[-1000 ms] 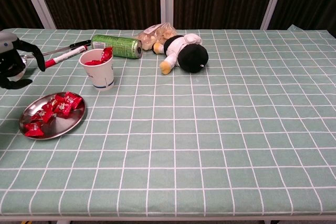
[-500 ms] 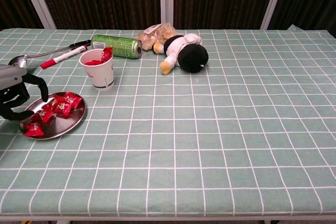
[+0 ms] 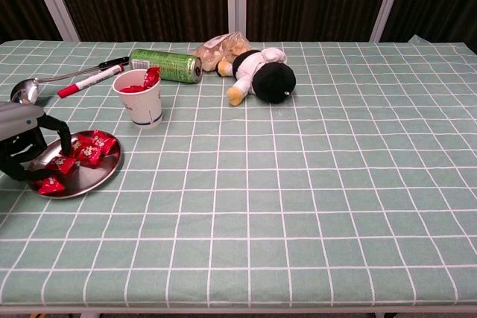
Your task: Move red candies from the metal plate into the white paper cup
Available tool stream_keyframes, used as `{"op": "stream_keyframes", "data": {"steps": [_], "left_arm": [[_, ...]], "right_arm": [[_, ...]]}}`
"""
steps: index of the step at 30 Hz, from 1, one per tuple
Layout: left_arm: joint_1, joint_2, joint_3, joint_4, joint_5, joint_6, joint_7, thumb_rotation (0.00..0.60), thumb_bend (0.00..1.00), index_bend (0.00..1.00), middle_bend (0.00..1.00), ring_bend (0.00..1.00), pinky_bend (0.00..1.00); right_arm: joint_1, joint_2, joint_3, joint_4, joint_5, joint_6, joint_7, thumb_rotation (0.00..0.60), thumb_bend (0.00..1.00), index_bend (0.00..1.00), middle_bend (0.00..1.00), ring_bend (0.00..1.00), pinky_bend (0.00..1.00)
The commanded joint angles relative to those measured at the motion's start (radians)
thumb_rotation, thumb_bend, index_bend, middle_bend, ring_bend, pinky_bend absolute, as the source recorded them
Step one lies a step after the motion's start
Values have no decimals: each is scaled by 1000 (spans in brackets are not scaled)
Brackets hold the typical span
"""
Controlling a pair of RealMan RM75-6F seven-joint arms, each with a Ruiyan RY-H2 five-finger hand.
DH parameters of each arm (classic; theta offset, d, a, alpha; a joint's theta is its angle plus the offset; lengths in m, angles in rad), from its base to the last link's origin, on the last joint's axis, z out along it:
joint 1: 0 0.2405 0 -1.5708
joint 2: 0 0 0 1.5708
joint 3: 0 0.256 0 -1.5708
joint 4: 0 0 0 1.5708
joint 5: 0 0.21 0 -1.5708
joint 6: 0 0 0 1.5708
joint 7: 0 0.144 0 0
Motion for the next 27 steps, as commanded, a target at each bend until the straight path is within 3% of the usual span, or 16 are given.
{"op": "stream_keyframes", "data": {"steps": [1, 8, 13, 21, 27], "left_arm": [[2, -13, -3, 19, -2, -3, -1, 600, 322, 519, 943, 872, 1000], [3, -30, -11, 44, 4, -16, -29, 600, 309, 576, 951, 875, 1000], [5, -17, -29, 39, 36, 8, -73, 600, 359, 636, 959, 882, 1000], [-57, 82, -133, -41, 71, 17, -164, 600, 359, 643, 961, 884, 1000], [-153, 83, -210, -27, 46, -63, -186, 600, 356, 638, 961, 884, 1000]], "right_arm": [[0, 1, 1, -1, 1, 0, -2, 600, 86, 39, 279, 69, 270], [0, 1, 0, -4, 0, 1, -5, 600, 86, 38, 280, 69, 270], [-2, 2, 0, -4, 1, 4, -3, 600, 85, 39, 279, 69, 270], [0, 0, 1, 2, 0, 1, 4, 600, 85, 39, 279, 69, 269], [-2, -1, 1, 8, 2, 2, 10, 600, 85, 39, 279, 69, 269]]}}
